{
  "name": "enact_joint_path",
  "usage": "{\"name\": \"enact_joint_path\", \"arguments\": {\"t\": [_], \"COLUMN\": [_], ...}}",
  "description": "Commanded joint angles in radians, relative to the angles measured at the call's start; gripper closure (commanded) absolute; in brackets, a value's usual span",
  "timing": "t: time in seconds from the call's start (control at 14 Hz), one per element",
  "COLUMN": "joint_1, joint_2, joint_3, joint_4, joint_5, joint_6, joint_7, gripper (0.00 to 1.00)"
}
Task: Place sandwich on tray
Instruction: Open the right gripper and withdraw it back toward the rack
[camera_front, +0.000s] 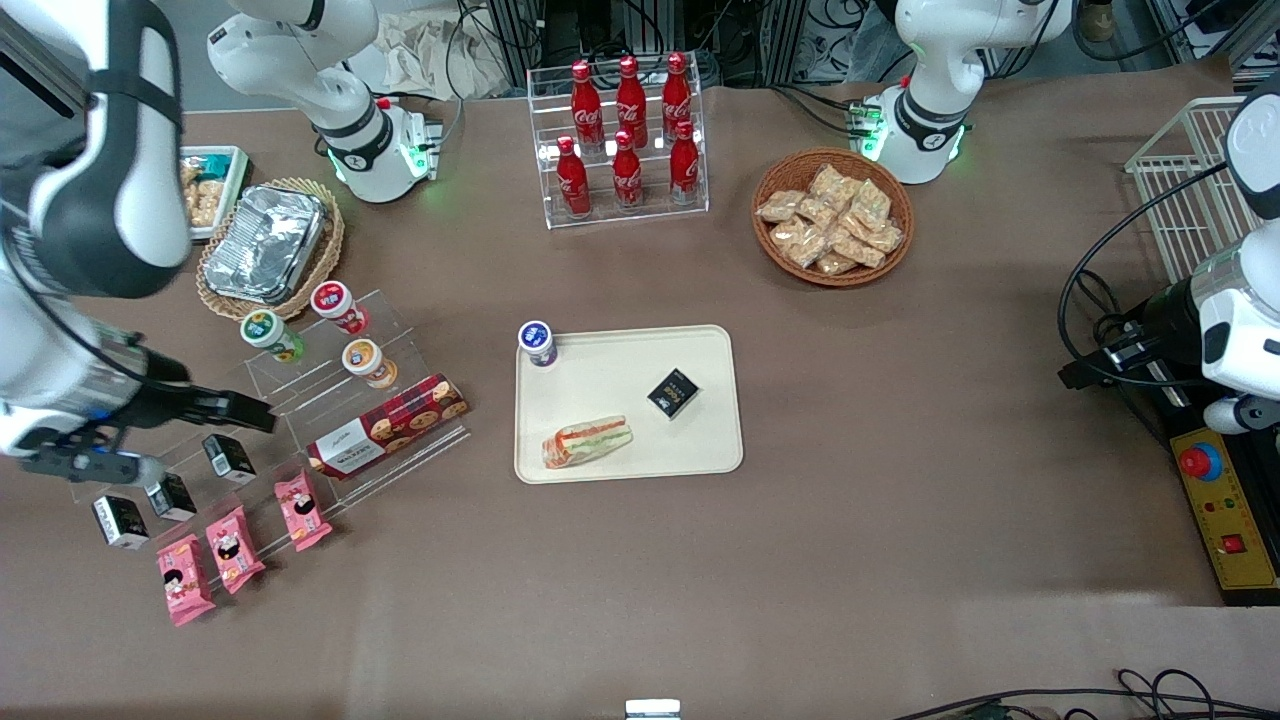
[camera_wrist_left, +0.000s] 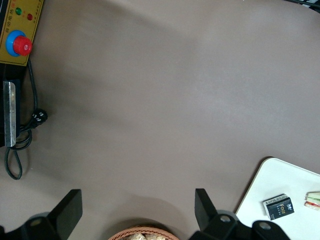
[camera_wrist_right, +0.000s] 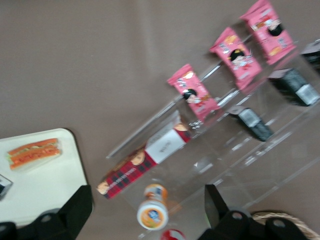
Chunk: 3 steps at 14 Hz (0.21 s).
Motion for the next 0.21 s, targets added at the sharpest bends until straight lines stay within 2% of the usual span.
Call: {"name": "enact_joint_path", "arguments": {"t": [0.0,0.14], "joint_1": [0.006,0.006], "joint_2": [0.006,0.003], "joint_3": [-0.098,-0.161], "joint_4": [0.082,0.091], "joint_5": [-0.013,-0.012], "joint_6": [-0.093,-0.116], "joint_7": [-0.136,-0.219], "gripper": [0.00,0.00]}}
